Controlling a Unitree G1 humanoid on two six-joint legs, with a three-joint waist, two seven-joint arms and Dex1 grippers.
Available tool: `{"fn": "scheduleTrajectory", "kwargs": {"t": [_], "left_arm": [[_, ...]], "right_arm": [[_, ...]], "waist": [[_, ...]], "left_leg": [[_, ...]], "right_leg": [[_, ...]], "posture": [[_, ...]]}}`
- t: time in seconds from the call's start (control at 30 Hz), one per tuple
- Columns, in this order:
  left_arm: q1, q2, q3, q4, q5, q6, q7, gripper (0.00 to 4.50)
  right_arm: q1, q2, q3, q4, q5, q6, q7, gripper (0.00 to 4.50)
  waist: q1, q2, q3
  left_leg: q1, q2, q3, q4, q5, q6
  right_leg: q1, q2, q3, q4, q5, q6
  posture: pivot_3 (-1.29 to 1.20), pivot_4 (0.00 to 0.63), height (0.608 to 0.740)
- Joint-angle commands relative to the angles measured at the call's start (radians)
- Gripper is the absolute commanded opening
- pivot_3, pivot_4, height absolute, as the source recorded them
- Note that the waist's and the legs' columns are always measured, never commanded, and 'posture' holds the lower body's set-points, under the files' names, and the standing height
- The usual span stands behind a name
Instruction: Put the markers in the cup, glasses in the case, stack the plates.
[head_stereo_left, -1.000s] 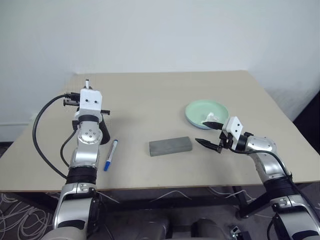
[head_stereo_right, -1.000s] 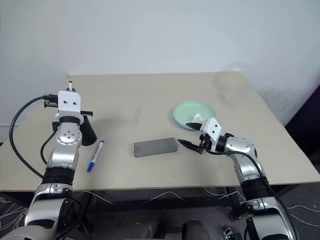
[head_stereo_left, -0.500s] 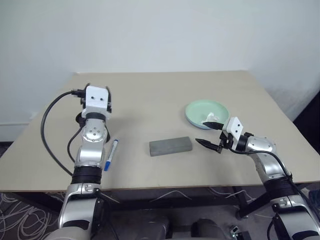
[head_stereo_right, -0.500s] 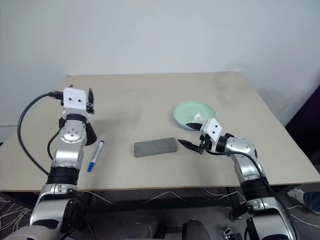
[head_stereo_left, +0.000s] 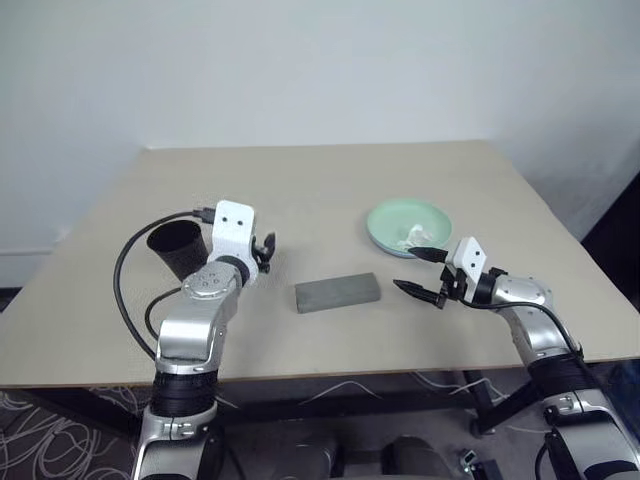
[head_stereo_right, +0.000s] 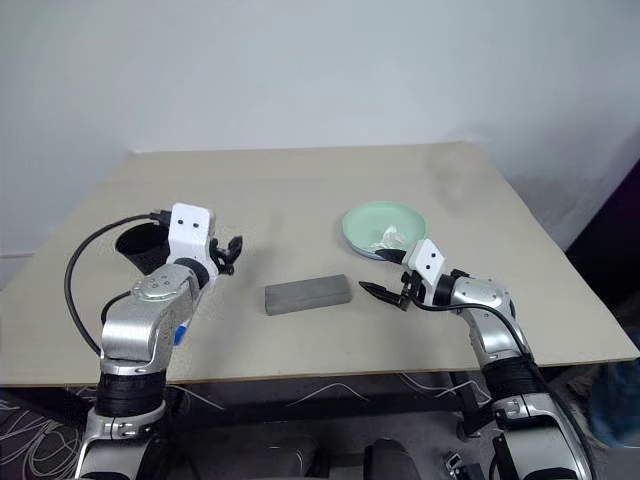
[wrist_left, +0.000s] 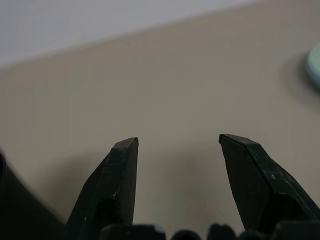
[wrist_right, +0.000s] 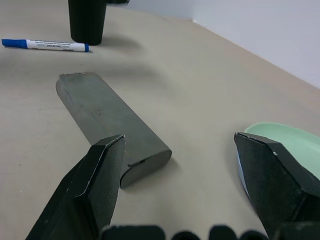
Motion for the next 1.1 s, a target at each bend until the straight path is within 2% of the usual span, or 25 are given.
{"fn": "scheduleTrajectory", "kwargs": {"t": [0.03, 0.23, 0.47, 0.8, 0.9, 1.1], "left_arm": [[-0.008, 0.009, 0.046, -0.051, 0.028, 0.12, 0.045, 2.68], [-0.002, 0.037, 0.07, -0.012, 0.037, 0.263, 0.054, 2.68], [-0.02, 0.066, 0.089, 0.063, 0.046, 0.288, 0.047, 2.68], [-0.019, 0.02, 0.16, 0.146, 0.021, 0.306, 0.035, 2.68], [-0.015, 0.018, 0.18, 0.159, 0.008, 0.295, 0.023, 2.14], [-0.01, 0.016, 0.201, 0.161, -0.013, 0.273, 0.012, 0.13]], "right_arm": [[-0.037, 0.0, -0.014, -0.01, 0.003, -0.02, 0.003, 3.79], [-0.041, 0.005, -0.012, -0.007, 0.002, -0.02, 0.006, 3.79], [-0.036, 0.001, -0.017, -0.011, 0.002, -0.019, 0.004, 3.79], [-0.016, -0.001, -0.021, -0.034, 0.004, -0.014, -0.011, 3.79], [-0.011, -0.001, -0.022, -0.039, 0.004, -0.012, -0.013, 3.79], [-0.012, 0.0, -0.021, -0.044, 0.004, -0.007, -0.017, 3.79]], "waist": [[0.0, 0.0, 0.0], [0.0, 0.0, 0.0], [0.002, 0.0, 0.0], [0.001, 0.0, 0.0], [0.001, 0.0, 0.0], [0.0, 0.0, 0.0]], "left_leg": [[0.0, 0.0, 0.0, 0.0, 0.0, 0.0], [0.0, 0.0, 0.0, -0.001, 0.0, 0.0], [0.0, 0.0, 0.0, -0.001, 0.0, 0.0], [0.0, 0.0, 0.0, -0.002, 0.0, 0.0], [0.0, 0.0, 0.0, -0.003, 0.0, 0.0], [0.0, 0.0, 0.0, -0.003, 0.0, 0.0]], "right_leg": [[0.0, 0.0, 0.0, 0.0, 0.0, 0.0], [-0.001, 0.0, 0.0, -0.001, 0.0, 0.0], [-0.001, 0.0, 0.0, -0.001, 0.0, 0.0], [-0.001, 0.0, 0.0, -0.001, 0.0, 0.0], [-0.001, 0.0, 0.001, -0.001, 0.0, 0.0], [-0.001, 0.0, 0.001, -0.001, 0.0, 0.0]], "posture": [[0.0, 0.0, 0.736], [0.0, 0.0, 0.736], [0.0, 0.0, 0.736], [0.0, 0.0, 0.736], [0.0, 0.0, 0.736], [0.0, 0.0, 0.736]]}}
